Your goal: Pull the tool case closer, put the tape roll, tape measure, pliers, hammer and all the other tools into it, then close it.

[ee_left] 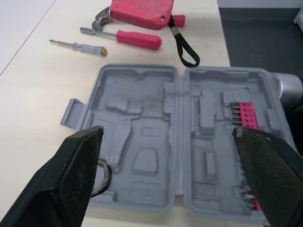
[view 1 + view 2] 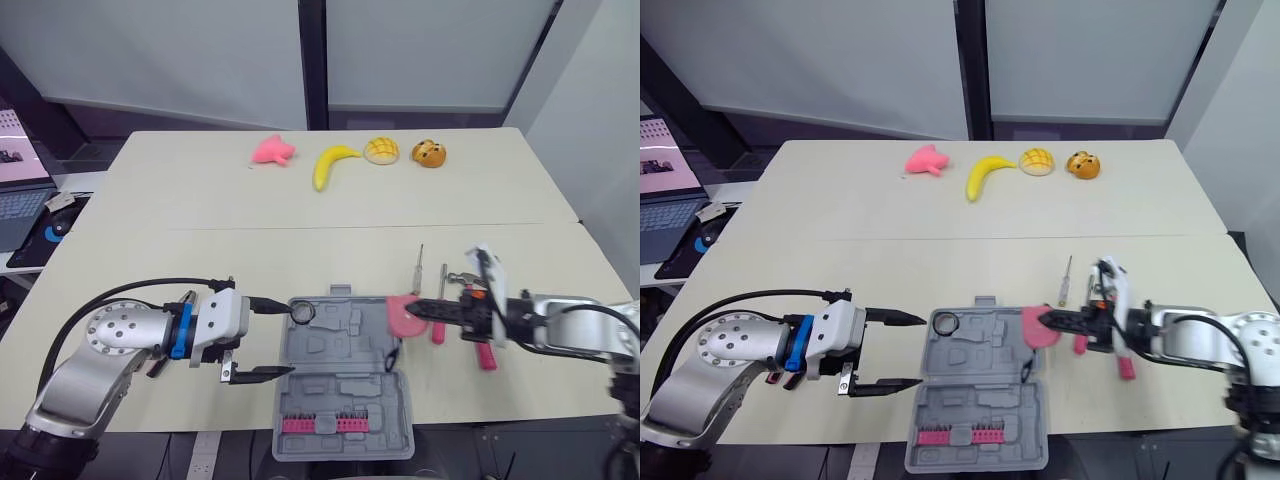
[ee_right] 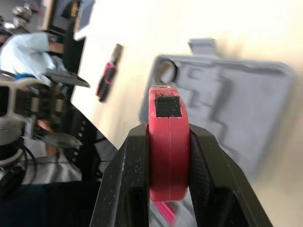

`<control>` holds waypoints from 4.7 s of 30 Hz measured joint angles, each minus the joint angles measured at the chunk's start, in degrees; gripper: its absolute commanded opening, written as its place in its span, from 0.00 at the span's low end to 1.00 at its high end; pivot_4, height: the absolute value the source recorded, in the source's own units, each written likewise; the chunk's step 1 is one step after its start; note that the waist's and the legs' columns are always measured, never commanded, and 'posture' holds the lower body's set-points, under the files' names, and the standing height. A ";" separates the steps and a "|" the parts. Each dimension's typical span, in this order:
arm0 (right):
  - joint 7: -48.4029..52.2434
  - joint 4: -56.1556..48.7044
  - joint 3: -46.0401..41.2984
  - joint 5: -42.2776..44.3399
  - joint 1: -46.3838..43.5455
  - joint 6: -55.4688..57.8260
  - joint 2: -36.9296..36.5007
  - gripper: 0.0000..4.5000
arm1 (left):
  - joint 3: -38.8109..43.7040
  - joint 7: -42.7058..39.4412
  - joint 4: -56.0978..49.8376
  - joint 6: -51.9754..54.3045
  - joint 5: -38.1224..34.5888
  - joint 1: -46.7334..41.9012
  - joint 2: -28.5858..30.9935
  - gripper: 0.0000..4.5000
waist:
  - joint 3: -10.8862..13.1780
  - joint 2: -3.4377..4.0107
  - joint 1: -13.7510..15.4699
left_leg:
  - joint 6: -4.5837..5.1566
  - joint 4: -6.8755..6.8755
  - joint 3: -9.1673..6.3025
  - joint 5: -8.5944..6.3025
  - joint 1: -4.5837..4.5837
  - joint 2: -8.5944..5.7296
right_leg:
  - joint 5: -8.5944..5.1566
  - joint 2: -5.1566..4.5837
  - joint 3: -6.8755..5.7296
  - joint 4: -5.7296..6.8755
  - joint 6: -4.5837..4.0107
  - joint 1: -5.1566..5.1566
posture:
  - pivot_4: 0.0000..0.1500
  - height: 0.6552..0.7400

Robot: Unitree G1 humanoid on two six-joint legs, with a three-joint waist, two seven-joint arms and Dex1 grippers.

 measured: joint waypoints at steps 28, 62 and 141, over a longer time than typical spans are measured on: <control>1.25 -0.25 9.72 -12.71 12.44 -8.39 0.11 0.17 | -5.15 0.20 -5.10 -5.82 1.15 3.95 -2.00 1.00 | -0.02 -0.06 0.43 | 0.07 0.00 -0.03 0.05 0.01 0.04 | 0.00 0.04 -0.03 -0.23 0.01 0.14 | 1.00 0.76; 59.05 -9.38 14.15 -85.74 31.11 -71.44 -20.90 0.92 | -5.29 -0.34 -5.00 -13.56 1.42 10.40 -4.19 1.00 | -0.08 0.11 1.32 | 0.06 -0.07 -0.07 0.05 0.53 0.08 | -0.03 0.15 -0.08 -0.66 0.19 0.76 | 1.00 0.76; 83.85 4.88 48.85 -116.42 -34.27 -41.68 11.17 0.69 | -2.81 12.25 -4.08 9.44 0.54 -1.65 -2.89 1.00 | 0.17 0.11 1.30 | 0.03 -0.13 -0.24 0.03 0.77 -0.06 | -0.04 0.00 -0.02 -0.69 0.13 0.95 | 1.00 0.76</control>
